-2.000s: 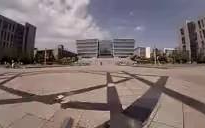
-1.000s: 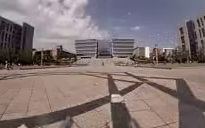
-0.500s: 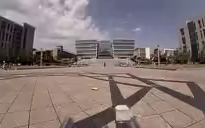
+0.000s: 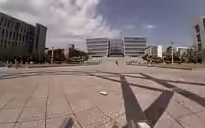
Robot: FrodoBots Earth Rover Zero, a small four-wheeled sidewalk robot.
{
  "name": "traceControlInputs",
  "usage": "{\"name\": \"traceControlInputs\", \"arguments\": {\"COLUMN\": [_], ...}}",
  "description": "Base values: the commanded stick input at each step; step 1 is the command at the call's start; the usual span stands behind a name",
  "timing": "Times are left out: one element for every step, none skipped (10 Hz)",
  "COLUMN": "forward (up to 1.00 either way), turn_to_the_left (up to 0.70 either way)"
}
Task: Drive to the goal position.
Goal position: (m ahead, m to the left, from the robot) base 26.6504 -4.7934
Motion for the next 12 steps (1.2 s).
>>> {"name": "traceControlInputs", "arguments": {"forward": [1.0, 1.0, 1.0, 1.0, 1.0, 1.0, 1.0, 1.0, 1.0, 1.0, 1.0, 1.0], "turn_to_the_left": [-0.01, -0.01, -0.01, -0.01, -0.01, -0.01, -0.01, -0.01, -0.01, -0.01, -0.01, -0.01]}}
